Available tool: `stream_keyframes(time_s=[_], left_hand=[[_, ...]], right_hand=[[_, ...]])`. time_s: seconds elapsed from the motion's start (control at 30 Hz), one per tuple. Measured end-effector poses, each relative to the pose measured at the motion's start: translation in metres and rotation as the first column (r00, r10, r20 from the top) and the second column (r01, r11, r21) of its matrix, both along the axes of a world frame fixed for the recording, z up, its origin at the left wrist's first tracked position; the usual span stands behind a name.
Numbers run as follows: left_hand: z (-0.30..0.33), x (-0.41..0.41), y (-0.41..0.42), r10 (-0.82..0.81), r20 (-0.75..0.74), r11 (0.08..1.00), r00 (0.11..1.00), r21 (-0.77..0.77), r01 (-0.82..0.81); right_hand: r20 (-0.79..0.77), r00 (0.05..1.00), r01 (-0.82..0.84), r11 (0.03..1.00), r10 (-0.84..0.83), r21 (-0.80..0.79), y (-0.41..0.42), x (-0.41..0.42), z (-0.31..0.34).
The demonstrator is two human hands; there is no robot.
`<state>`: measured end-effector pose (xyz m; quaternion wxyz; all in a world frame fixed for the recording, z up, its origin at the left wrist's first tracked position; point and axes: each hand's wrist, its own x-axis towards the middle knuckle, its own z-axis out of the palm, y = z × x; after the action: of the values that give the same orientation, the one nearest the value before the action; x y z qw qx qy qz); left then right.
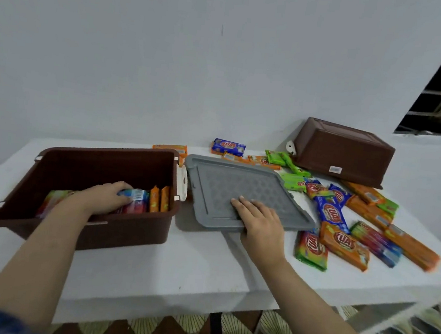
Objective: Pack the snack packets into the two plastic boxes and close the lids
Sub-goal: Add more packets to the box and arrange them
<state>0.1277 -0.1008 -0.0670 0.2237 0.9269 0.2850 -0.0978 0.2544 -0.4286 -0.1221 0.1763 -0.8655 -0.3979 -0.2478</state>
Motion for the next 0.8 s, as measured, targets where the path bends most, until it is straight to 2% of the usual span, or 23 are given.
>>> stream_keyframes(time_s=[0.13, 0.27, 0.43, 0.63, 0.8], left_hand=[[0.0, 0.002, -0.002, 0.009, 0.009, 1.0, 1.0, -0.009, -0.009], [0.008, 0.003, -0.011, -0.008, 0.03, 0.996, 1.0, 0.09, 0.005], [0.014, 0.003, -0.036, 0.007, 0.215, 0.991, 0.977, 0.128, -0.035], [0.017, 0.017, -0.082, 0.018, 0.269, 0.982, 0.963, 0.176, -0.067], [0.016, 0.023, -0.111, 0.069, 0.374, 0.969, 0.925, 0.196, -0.152]], right_hand=[[-0.07, 0.997, 0.02, 0.987, -0.032, -0.16, -0.021, -0.02, -0.019], [-0.16, 0.98, 0.063, 0.949, -0.117, -0.308, -0.023, -0.036, -0.025], [-0.215, 0.966, 0.061, 0.936, -0.142, -0.347, 0.001, -0.044, -0.02], [-0.233, 0.96, 0.046, 0.904, -0.158, -0.424, 0.014, -0.06, -0.016], [-0.26, 0.951, 0.027, 0.884, -0.166, -0.467, 0.006, -0.065, -0.008]])
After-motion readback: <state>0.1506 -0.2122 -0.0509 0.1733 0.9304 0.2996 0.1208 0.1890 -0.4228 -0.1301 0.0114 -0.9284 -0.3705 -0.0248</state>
